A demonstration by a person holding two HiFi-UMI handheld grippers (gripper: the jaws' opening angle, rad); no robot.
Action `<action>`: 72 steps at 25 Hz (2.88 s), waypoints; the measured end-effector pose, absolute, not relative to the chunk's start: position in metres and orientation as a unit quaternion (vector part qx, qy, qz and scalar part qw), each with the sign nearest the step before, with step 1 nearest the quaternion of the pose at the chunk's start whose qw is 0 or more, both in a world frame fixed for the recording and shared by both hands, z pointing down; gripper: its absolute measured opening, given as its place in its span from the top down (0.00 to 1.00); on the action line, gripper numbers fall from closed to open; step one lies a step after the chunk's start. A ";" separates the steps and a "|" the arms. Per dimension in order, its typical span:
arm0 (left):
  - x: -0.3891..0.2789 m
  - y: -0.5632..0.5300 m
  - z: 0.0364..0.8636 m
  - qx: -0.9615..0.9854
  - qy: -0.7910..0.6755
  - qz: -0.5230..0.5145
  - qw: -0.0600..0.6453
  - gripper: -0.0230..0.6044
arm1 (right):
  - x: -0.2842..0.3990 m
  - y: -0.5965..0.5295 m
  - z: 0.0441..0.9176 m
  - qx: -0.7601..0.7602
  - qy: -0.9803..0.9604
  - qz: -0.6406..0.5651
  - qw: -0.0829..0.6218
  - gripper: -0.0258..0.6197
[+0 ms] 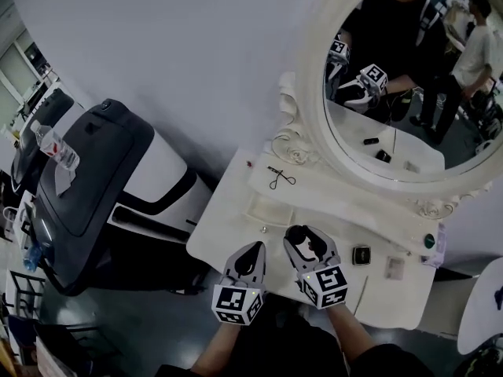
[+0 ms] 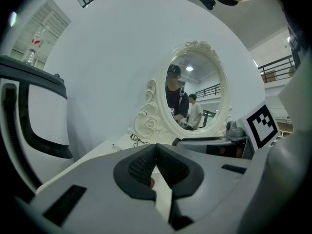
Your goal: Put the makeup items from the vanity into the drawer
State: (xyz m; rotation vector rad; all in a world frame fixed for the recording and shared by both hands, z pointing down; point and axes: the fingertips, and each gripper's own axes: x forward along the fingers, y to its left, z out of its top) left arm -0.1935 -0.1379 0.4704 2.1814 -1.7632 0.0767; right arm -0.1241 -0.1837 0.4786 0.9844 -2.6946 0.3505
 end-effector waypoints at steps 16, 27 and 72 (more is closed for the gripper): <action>-0.231 -0.186 0.504 0.774 -0.602 0.038 0.193 0.94 | -0.175 -0.246 0.531 0.343 -0.909 0.155 0.179 0.59; -0.236 -0.205 0.518 0.755 -0.623 0.034 0.202 0.94 | -0.196 -0.259 0.575 0.292 -0.903 0.206 0.237 0.59; -0.207 -0.181 0.428 0.818 -0.562 0.013 0.121 0.94 | -0.128 -0.200 0.448 0.391 -0.911 0.111 0.069 0.92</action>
